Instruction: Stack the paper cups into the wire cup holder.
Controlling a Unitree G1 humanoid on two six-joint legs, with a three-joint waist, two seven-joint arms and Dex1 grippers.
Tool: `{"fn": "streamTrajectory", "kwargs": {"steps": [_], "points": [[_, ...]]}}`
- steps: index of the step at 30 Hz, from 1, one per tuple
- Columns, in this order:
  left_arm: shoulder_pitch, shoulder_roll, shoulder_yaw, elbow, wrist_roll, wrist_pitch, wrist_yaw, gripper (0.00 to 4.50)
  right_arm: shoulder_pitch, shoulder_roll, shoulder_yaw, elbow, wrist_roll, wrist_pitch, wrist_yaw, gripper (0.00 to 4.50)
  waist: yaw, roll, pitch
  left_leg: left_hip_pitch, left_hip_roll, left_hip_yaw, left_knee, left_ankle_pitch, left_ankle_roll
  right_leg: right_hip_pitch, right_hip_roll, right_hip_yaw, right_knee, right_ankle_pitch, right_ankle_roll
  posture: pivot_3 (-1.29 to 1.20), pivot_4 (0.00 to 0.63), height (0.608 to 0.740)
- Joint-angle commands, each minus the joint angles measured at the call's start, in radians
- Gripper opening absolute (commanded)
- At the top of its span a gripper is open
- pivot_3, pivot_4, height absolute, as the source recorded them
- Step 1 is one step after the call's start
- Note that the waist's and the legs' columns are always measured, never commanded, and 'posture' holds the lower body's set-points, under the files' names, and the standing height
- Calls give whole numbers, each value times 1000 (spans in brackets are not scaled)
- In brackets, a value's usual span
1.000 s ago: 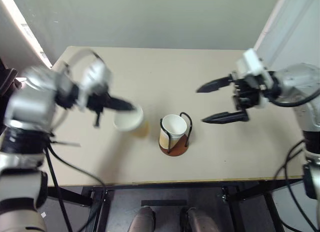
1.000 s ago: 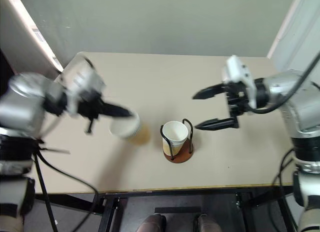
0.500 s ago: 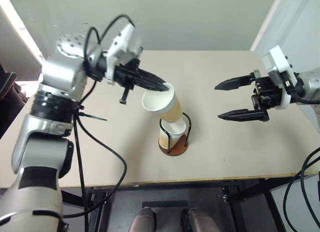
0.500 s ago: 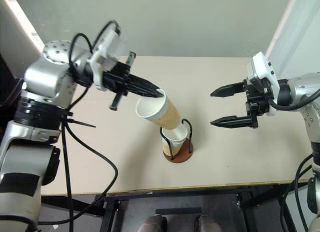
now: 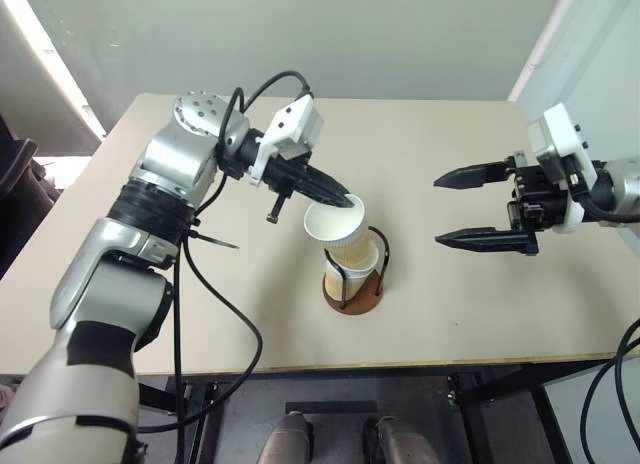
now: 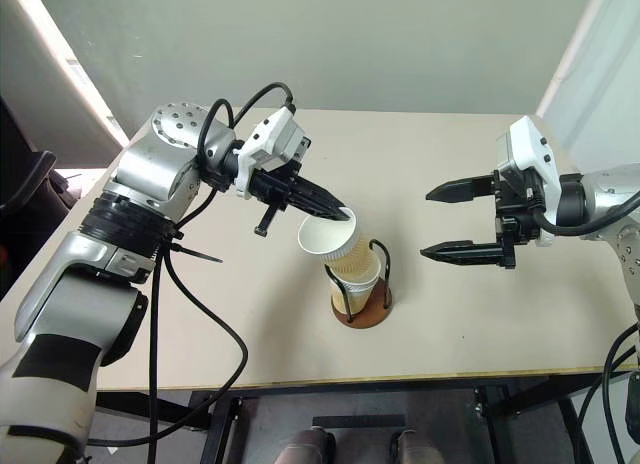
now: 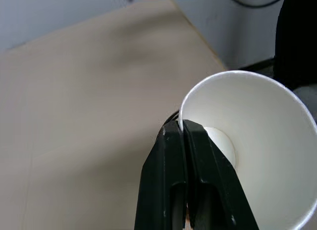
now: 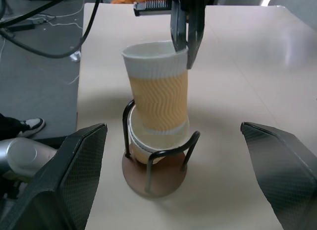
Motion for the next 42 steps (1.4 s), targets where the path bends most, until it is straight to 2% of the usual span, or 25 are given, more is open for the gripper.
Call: {"fn": "streamTrajectory", "kwargs": {"steps": [1,8,11,12,13,22,27,29,33,37,39,42], "points": [[-2,-13,-3,0,22,-39,-45,20,3,-20,-48,-31,30,4,-10,4500,2,0,0,0,0,0,0,0,0,0,0,0,0,0,0,0,150,740],[2,-26,-11,-12,15,-38,-45,20,24,-35,-47,-49,40,4,-14,4500,2,0,0,0,0,1,1,0,0,0,0,0,0,0,1,0,150,740],[-1,-27,-23,-11,39,-35,-45,607,22,-34,-38,-49,38,1,-17,4500,1,0,0,0,0,2,1,0,0,0,0,0,0,0,1,0,150,740],[-1,-24,-30,-13,42,-35,-45,1057,21,-33,-34,-49,36,0,-18,4500,1,0,0,0,0,2,1,0,0,0,0,1,0,0,1,0,150,740],[0,-22,-32,-16,42,-35,-45,1290,18,-30,-30,-48,34,-1,-20,4500,2,0,0,0,0,2,2,0,0,0,0,1,0,0,2,0,150,740],[-1,-46,13,0,93,-83,-35,4423,8,-20,-4,-43,24,-12,-22,4500,2,0,0,0,0,3,3,-1,1,0,0,1,0,0,3,0,150,740],[2,-72,96,52,160,-88,-1,4423,6,-16,6,-42,31,-13,-8,4500,2,0,0,0,0,3,6,-1,3,1,0,2,1,1,3,0,150,740],[49,-20,147,11,153,-48,0,4423,0,-14,28,-14,18,-27,17,4500,0,0,0,0,0,4,6,-2,3,1,0,2,1,1,4,0,150,740],[201,162,316,-125,50,122,-27,4423,-23,-9,60,95,-28,-83,68,4500,-28,0,0,1,0,7,5,-2,3,0,1,3,1,1,4,0,150,740],[447,364,496,-319,-60,290,-22,4423,-49,-16,50,233,-40,-119,137,4500,-31,0,0,1,1,7,3,-1,0,-2,1,4,1,0,3,0,150,740],[591,428,596,-433,-123,369,4,4423,-46,-26,50,282,-55,-143,165,4500,-27,0,0,1,1,7,2,-1,0,-2,1,5,1,0,2,0,150,740],[850,491,814,-588,-203,477,27,4423,-24,-46,64,326,-92,-174,195,4500,-16,0,0,1,1,7,2,-3,4,-2,-1,5,1,-2,-1,0,150,740]]}}
